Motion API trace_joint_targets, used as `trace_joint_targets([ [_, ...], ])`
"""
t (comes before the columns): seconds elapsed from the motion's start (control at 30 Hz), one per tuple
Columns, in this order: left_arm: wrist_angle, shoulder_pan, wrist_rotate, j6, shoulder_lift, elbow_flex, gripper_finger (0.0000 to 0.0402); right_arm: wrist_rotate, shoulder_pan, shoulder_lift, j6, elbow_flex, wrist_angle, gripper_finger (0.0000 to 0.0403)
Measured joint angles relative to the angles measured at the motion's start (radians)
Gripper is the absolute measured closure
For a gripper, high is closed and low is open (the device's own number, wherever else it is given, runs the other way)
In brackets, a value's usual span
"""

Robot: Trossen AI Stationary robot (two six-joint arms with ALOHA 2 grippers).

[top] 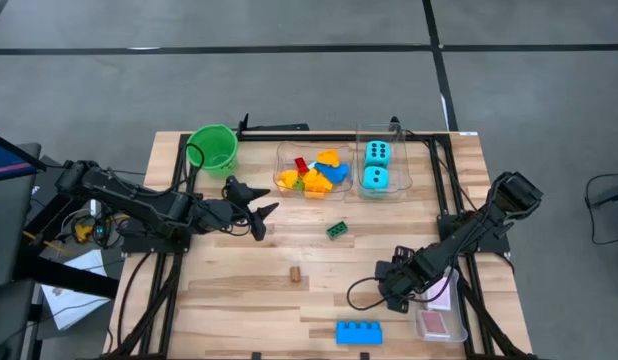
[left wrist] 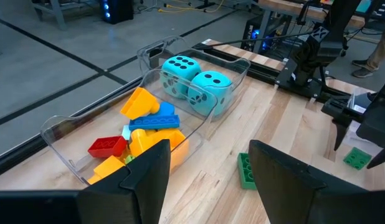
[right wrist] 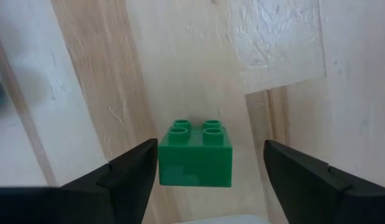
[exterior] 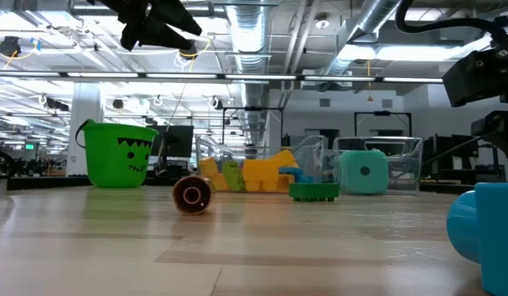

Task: Pick & Place Toys
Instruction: Put the green gamepiece into the left transparent bin

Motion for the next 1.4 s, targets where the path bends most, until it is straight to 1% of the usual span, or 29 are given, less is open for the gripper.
trace_joint_targets([
  [0.13, 0.0, 0.0, 0.0, 0.0, 0.0, 0.0, 0.0188, 0.0, -0.011, 0.0, -0.002, 0.0, 0.0, 0.0142],
  [0.23, 0.0, 0.0, 0.0, 0.0, 0.0, 0.0, 0.0188, 0.003, -0.024, 0.0, -0.013, 0.0, 0.001, 0.0167],
  [0.47, 0.0, 0.0, 0.0, 0.0, 0.0, 0.0, 0.0188, 0.0, -0.045, 0.0, -0.017, 0.0, 0.004, 0.0253],
  [0.53, 0.0, 0.0, 0.0, 0.0, 0.0, 0.0, 0.0188, 0.0, -0.045, 0.0, -0.022, 0.001, 0.004, 0.027],
  [0.7, 0.0, 0.0, 0.0, 0.0, 0.0, 0.0, 0.0188, -0.001, -0.046, 0.0, -0.026, 0.001, 0.004, 0.0268],
  [0.87, 0.0, 0.0, 0.0, 0.0, 0.0, 0.0, 0.0188, -0.001, -0.046, 0.0, -0.027, 0.001, 0.004, 0.024],
  [0.93, 0.0, 0.0, 0.0, 0.0, 0.0, 0.0, 0.0188, -0.001, -0.046, 0.0, -0.029, 0.001, 0.004, 0.0245],
  [1.03, 0.0, 0.0, 0.0, 0.0, 0.0, 0.0, 0.0188, -0.001, -0.054, 0.0, -0.05, 0.001, 0.005, 0.0269],
  [1.17, 0.0, 0.0, 0.0, 0.0, 0.0, 0.0, 0.0188, 0.003, -0.081, 0.0, -0.094, 0.001, 0.015, 0.0269],
  [1.33, 0.0, 0.0, 0.0, 0.0, 0.0, 0.0, 0.0188, 0.055, -0.112, 0.0, -0.173, 0.001, 0.046, 0.0266],
  [1.4, 0.0, 0.0, 0.0, 0.0, 0.0, 0.0, 0.0188, 0.06, -0.125, 0.0, -0.205, 0.001, 0.064, 0.0264],
])
